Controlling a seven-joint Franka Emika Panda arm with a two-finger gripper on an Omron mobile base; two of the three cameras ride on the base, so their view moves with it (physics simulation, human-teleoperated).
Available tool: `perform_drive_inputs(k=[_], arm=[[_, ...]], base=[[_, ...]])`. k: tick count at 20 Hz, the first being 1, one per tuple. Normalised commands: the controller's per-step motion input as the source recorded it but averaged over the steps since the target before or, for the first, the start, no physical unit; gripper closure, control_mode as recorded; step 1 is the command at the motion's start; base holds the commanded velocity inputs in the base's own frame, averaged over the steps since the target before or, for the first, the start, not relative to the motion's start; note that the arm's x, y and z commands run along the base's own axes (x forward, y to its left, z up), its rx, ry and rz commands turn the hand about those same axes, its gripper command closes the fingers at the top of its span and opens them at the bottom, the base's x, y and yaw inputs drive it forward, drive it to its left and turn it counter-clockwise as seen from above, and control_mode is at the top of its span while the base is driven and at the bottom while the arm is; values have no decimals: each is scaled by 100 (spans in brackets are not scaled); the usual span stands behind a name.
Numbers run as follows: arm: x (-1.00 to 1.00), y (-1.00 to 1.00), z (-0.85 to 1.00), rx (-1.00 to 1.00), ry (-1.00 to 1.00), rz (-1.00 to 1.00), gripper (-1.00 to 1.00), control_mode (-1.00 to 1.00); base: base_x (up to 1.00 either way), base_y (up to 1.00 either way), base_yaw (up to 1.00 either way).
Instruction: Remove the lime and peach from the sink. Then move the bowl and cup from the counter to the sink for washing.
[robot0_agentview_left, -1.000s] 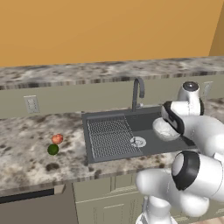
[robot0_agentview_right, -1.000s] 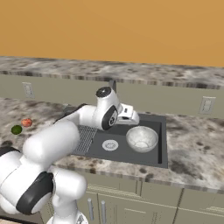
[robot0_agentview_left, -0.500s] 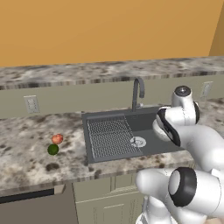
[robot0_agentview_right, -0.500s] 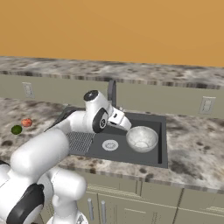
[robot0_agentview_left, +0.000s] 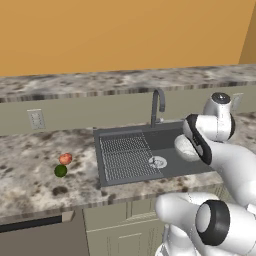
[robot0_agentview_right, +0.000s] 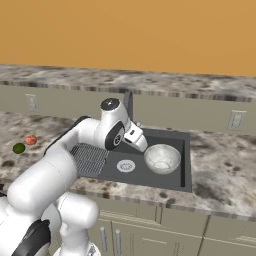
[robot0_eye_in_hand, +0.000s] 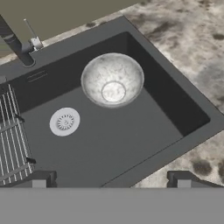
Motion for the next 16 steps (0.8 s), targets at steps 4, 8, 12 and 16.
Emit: perform_drive_inputs(k=[4, 8, 12, 16], arm=[[-12, 17, 8, 10, 0, -4, -100, -100], [-11, 14, 5, 6, 0, -3, -100, -100], [-9, 9, 0, 2, 0, -1, -100, -100], [-12, 2, 4, 0, 2, 0, -100, -100]], base=[[0, 0, 0], [0, 0, 0], [0, 0, 0], [0, 0, 0]])
